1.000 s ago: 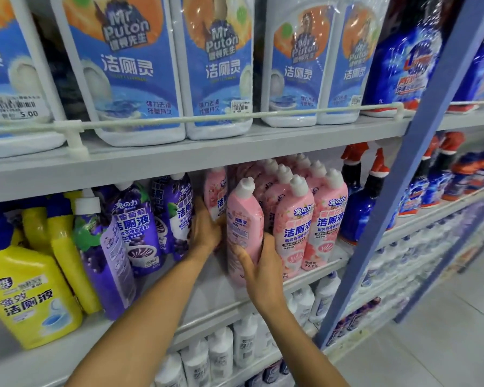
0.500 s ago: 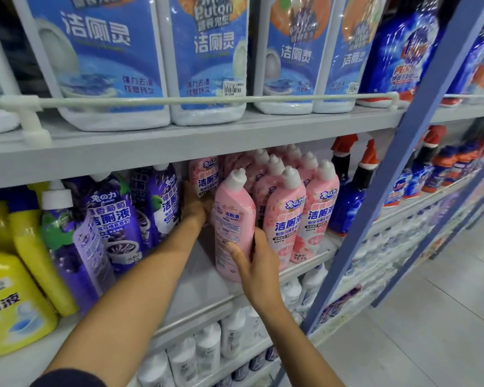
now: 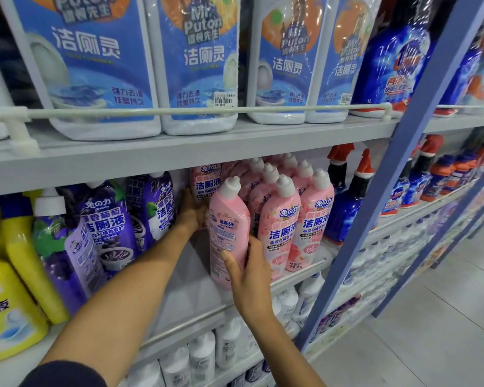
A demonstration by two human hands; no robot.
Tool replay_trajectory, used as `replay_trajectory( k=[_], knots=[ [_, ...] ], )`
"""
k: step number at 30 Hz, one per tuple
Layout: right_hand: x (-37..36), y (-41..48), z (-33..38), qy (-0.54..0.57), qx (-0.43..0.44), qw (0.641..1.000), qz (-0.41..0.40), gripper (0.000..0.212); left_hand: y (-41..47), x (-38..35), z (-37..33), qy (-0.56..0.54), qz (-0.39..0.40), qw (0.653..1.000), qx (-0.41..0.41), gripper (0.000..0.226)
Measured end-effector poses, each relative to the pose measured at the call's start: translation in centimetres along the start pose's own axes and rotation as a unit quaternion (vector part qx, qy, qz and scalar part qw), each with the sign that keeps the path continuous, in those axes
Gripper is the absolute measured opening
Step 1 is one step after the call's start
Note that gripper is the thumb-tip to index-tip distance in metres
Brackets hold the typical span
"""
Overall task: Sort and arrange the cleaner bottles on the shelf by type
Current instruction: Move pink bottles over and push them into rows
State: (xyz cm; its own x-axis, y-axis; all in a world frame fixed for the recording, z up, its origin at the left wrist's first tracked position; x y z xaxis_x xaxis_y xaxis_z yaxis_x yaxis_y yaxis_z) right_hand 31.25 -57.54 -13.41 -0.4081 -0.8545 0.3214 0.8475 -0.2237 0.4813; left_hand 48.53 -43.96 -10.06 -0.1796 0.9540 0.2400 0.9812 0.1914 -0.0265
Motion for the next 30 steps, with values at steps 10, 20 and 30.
replay_trajectory(
  k=[10, 20, 30],
  knots=[
    [0.4, 0.0, 0.7, -0.039, 0.004, 0.999, -0.004, 0.032, 3.5, -0.2, 2.5, 0.018, 0.025, 0.999, -0.026, 0.09],
    [0.2, 0.5, -0.3, -0.024, 0.015, 0.999, 0.018, 0.034, -7.1, 0.8, 2.1, -0.198, 0.066, 0.978, 0.018, 0.058],
    [-1.4, 1.4, -0.6, 0.055, 0.027, 0.996, 0.069, 0.045, -12.6, 1.6, 3.9, -0.187, 0.061, 0.974, -0.109, 0.059]
  ],
)
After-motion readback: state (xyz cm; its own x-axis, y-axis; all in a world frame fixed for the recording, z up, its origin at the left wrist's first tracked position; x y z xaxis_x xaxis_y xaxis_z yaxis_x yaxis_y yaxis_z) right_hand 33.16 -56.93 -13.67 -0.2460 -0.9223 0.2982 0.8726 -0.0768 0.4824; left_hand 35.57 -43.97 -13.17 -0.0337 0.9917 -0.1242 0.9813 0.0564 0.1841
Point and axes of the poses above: each hand's wrist, its own y-axis towards the middle knuckle, its own x-axis out of the back of the hand, z = x × y, the point moved 2 cm from there along y, towards the middle knuckle, and after that the axes turned 2 degrees about x, right-handed, at the moved point
